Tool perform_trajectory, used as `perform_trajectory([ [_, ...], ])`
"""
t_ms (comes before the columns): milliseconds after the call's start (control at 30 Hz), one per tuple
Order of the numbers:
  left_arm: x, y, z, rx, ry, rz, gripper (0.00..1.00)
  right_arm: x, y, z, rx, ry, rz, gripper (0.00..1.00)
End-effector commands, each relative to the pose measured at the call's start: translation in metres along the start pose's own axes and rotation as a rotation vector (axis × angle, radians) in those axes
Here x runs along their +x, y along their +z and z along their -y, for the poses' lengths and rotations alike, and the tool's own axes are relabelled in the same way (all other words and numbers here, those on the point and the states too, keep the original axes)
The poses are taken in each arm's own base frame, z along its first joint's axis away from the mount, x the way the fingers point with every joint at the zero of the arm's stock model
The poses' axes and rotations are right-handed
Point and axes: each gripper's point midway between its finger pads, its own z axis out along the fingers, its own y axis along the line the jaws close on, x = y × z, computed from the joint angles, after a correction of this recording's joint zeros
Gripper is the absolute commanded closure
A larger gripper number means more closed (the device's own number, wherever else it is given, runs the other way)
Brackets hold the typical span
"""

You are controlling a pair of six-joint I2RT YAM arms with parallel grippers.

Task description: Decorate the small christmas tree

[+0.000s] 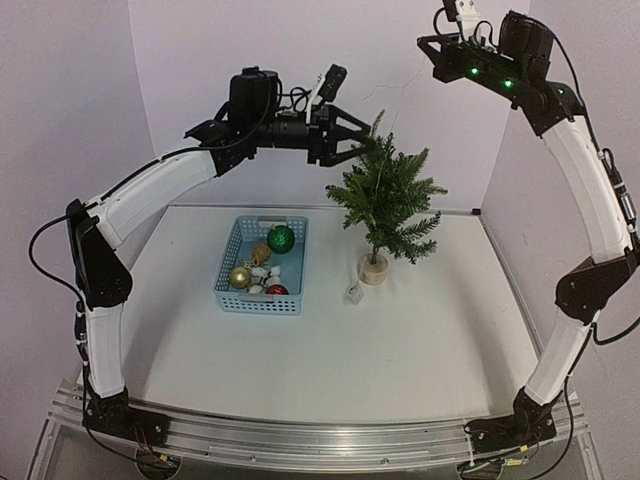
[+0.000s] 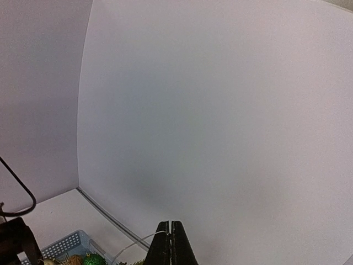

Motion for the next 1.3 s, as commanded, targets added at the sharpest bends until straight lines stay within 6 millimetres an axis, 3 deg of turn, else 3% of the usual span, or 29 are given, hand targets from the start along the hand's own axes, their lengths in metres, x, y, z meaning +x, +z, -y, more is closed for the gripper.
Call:
perform_trajectory([
  [0,-0.044,0.001,-0.007,-0.065,0.070,0.103,0.31,-0.036,-0.008,-0.011,-0.073,0.013,0.126,1.00],
  [67,-0.043,0.006,-0.016,-0.111,0.076,0.111,0.30,-0.042,-0.010,-0.016,-0.102,0.031,0.146,1.00],
  [267,-0.028,0.028,-0.016,-0.101,0.180,0.101,0.25,-0.071,-0.019,-0.033,-0.223,0.133,0.262,1.00],
  [433,-0.027,0.037,-0.023,-0.135,0.187,0.117,0.26,-0.080,-0.021,-0.040,-0.252,0.139,0.296,1.00],
  [533,-0.033,0.037,-0.026,-0.163,0.193,0.136,0.37,-0.079,-0.021,-0.042,-0.259,0.140,0.296,1.00],
  [767,-0.057,0.030,-0.011,-0.125,0.189,0.173,0.96,-0.081,-0.023,-0.040,-0.242,0.117,0.301,1.00],
  [800,-0.062,0.028,-0.007,-0.114,0.187,0.179,0.99,-0.081,-0.024,-0.039,-0.237,0.111,0.302,1.00],
  [1000,-0.096,0.013,0.004,-0.114,0.176,0.237,1.00,-0.082,-0.023,-0.034,-0.204,0.088,0.309,1.00],
  [1133,-0.120,-0.006,-0.008,-0.154,0.140,0.303,1.00,-0.087,-0.024,-0.033,-0.198,0.082,0.328,1.00],
  [1267,-0.113,-0.009,-0.028,-0.206,0.119,0.313,1.00,-0.088,-0.022,-0.028,-0.170,0.066,0.341,1.00],
])
